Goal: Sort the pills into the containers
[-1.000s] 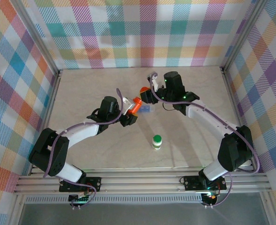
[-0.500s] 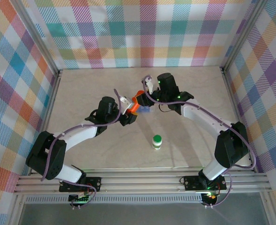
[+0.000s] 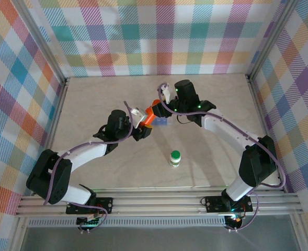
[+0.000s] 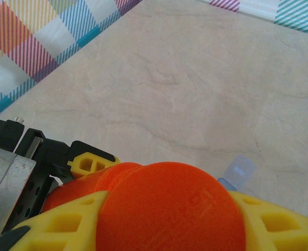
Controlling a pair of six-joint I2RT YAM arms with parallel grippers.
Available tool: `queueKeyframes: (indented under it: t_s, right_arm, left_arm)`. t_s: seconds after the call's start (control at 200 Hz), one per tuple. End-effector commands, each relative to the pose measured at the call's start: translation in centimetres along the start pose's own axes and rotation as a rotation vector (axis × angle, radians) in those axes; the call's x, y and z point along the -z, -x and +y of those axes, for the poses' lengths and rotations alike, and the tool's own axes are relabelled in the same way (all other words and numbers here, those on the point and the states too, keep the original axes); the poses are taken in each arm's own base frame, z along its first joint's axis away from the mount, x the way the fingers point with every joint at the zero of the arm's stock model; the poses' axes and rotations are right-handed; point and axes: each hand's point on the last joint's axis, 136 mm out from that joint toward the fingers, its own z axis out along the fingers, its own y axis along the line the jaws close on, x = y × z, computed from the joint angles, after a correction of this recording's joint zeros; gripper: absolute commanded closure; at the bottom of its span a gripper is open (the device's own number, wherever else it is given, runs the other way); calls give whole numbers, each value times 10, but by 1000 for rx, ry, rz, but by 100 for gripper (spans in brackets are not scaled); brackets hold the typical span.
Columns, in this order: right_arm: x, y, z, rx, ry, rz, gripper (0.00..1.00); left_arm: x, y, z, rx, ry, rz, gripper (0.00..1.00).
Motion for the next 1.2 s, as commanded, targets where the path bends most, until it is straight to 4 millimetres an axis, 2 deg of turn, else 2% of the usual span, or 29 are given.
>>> queueKeyframes:
  t_s: [0.0,0.11,0.21,0.3,0.425,0.61,0.805,0.945,1.195]
  right_arm:
    - [4,7,-11,-8,-52,-5,73]
    - [24,20,-2,3,-40,-60,73]
    - [43,22,2,16,-54,-98,73]
    - [56,15,-3,25,-110,-108,73]
    - [68,-4,-15,31,-198,-130,74]
    - [68,-42,-24,-1,-230,-169,73]
    - [64,-76,-26,-9,-223,-198,73]
    - [61,-84,-29,-21,-232,-203,74]
    - [67,-82,-28,-42,-234,-231,74]
  left_arm:
    - [4,23,-2,-31,-4,-76,100]
    - [-5,5,3,-12,13,-27,100]
    - [-14,-9,7,-14,23,14,100]
    - [-21,-19,15,-7,45,66,100]
    - [-30,-33,23,11,57,133,100]
    - [-39,-51,27,21,43,214,100]
    - [-43,-50,31,53,41,289,100]
    - [-35,-52,32,30,49,354,100]
    - [-32,-65,44,-11,59,458,100]
